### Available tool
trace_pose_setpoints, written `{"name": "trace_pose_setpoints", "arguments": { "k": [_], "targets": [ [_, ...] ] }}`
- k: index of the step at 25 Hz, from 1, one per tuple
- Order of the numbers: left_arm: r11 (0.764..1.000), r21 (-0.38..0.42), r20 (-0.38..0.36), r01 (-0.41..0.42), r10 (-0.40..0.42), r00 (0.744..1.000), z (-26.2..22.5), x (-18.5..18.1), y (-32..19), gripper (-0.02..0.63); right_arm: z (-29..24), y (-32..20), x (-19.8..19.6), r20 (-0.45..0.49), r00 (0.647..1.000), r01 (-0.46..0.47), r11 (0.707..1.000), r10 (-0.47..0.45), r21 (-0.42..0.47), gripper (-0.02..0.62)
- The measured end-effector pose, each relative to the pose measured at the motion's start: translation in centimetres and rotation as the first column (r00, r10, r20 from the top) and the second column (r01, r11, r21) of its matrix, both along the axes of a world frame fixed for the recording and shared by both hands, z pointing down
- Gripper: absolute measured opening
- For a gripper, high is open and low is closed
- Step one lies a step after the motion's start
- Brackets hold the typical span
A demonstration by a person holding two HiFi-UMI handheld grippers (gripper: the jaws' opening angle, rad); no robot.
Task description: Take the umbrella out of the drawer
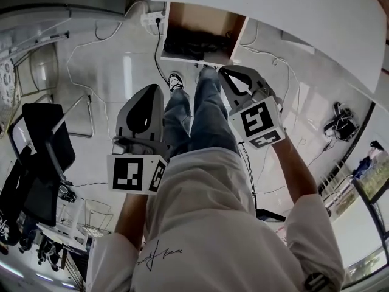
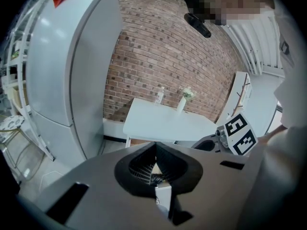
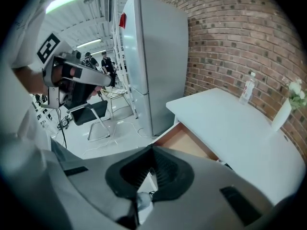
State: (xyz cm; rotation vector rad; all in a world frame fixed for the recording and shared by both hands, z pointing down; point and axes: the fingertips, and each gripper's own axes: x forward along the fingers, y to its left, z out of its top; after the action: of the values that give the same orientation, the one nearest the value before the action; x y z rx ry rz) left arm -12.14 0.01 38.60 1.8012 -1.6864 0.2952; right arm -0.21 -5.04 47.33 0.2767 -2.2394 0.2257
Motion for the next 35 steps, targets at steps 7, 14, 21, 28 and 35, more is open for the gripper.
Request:
{"name": "trace_pose_setpoints", "arguments": {
  "k": [7, 14, 21, 28, 35],
  "targets": [
    [0.999, -0.035, -0.020, 0.026, -0.027, 0.999, 2.6, 0.6, 0.3, 0.017, 4.6, 0.2, -0.2, -0.042, 0.998, 0.048, 0.999, -0.048, -0.018, 0.011],
    [0.997, -0.058, -0.031, 0.058, -0.060, 0.998, 4.9, 1.2, 0.4, 0.017, 7.9, 0.3, -0.7, -0.055, 0.992, 0.113, 0.993, -0.114, -0.033, 0.012],
    [0.995, -0.061, -0.018, 0.076, -0.077, 0.997, 7.7, 2.3, -0.1, 0.017, 10.5, -0.4, -0.8, -0.084, 0.986, 0.144, 0.989, -0.146, -0.027, 0.023],
    [0.993, -0.101, -0.033, 0.067, -0.070, 0.997, 10.4, 3.2, 0.0, 0.017, 13.8, -1.2, -1.0, -0.128, 0.972, 0.195, 0.981, -0.194, -0.009, 0.046],
    [0.989, -0.127, -0.037, 0.080, -0.086, 0.996, 11.9, 2.5, 0.1, 0.017, 18.1, -2.6, -0.5, -0.197, 0.954, 0.229, 0.973, -0.228, -0.022, 0.083]
  ]
}}
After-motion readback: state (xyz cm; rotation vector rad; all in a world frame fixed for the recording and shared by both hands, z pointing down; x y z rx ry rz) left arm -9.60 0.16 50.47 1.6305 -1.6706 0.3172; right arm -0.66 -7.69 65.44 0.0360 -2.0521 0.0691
